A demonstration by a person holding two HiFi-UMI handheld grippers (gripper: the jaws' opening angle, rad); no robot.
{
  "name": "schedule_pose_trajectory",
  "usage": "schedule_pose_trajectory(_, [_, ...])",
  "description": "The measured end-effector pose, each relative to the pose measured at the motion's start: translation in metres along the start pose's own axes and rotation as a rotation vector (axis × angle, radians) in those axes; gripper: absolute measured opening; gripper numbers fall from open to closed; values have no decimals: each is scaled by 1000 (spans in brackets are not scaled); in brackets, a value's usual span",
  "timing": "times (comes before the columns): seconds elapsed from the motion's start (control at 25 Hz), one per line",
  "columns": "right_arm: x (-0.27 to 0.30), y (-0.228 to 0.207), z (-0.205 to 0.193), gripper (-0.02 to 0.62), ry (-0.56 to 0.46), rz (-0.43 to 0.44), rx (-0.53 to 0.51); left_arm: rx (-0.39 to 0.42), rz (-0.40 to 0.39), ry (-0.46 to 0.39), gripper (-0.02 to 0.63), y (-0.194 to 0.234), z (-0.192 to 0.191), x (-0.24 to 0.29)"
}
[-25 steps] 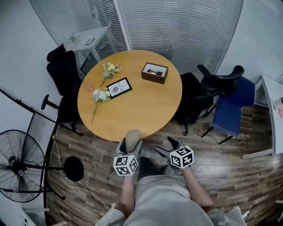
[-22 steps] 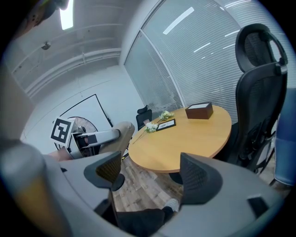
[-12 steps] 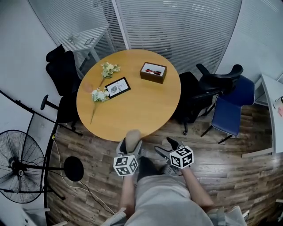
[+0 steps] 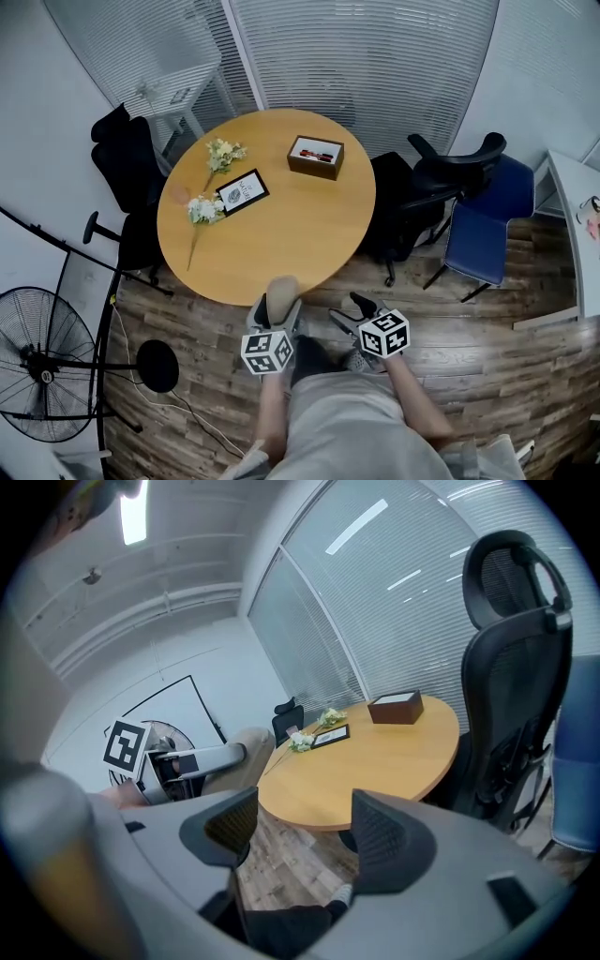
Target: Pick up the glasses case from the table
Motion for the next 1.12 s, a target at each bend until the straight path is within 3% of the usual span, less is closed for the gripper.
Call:
schedule_pose_trajectory(0.48, [-3, -3, 5, 197, -33, 10, 22, 17, 2, 7, 362, -3, 5, 3])
schedule_pose_trajectory(0.76, [-3, -5, 4, 162, -38, 3, 26, 28, 0, 14, 362, -3, 5, 4])
schedule_pose_trajectory(1.12, [-7, -12, -4, 5, -30, -24, 31, 26, -5, 22, 362, -6, 0, 6])
Point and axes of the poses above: the fingertips, and each gripper's own axes: x forward along the fingers, y to its left, z out of its top, the point moved 3 cm from there along -x, backward along the fingers, and after that the axes turned 14 degrees about y, right-handed, at the moved point
